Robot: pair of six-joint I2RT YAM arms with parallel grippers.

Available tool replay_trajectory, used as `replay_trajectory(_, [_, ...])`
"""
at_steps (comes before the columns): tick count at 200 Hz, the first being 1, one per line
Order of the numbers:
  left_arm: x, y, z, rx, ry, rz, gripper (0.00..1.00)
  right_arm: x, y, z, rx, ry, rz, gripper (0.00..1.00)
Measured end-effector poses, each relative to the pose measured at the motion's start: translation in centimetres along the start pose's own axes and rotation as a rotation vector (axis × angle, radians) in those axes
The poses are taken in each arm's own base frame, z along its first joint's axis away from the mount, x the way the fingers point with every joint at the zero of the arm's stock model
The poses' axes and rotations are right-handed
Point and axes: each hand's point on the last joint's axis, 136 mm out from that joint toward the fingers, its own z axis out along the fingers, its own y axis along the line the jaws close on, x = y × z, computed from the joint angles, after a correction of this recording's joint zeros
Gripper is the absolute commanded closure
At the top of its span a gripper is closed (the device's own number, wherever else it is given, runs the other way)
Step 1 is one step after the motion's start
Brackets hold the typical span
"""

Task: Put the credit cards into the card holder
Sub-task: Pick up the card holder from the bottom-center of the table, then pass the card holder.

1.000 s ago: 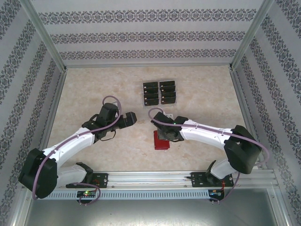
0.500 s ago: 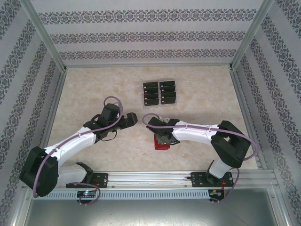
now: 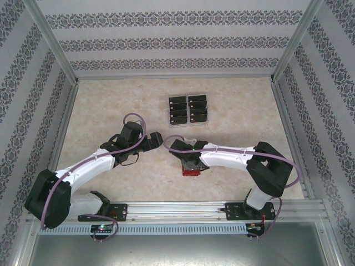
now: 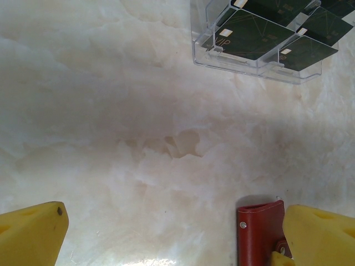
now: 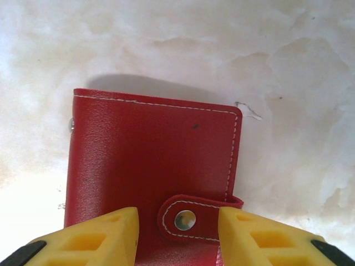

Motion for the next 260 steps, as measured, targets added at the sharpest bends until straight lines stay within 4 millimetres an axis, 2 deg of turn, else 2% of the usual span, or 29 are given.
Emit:
replay_trajectory(54, [0.0, 0.0, 0.0, 0.000, 0.000, 0.001, 0.00, 0.1, -0.4, 0.2, 0.021, 0.002, -0.001, 0.68])
replay_trajectory(102, [0.1, -0.1, 0.0, 0.002, 0.003, 0.004, 0.00, 0.2, -0.4, 0.5, 0.027, 0.006, -0.014, 1.00])
replay_trajectory(160, [0.1, -0.1, 0.0, 0.003, 0.003, 0.004, 0.00, 0.1, -0.2, 0.2, 0.008, -0.002, -0.034, 1.00])
replay_trajectory(221, [0.8, -0.7, 0.5, 0.008, 0.032, 0.032, 0.00, -2.0, 1.6, -3.6, -0.210, -0.116, 0.023, 1.00])
replay_trajectory(260, [2.6, -1.5, 1.7, 0.015, 0.099, 0.066, 0.00, -1.9, 1.4, -2.8, -0.276, -0.113, 0.070, 1.00])
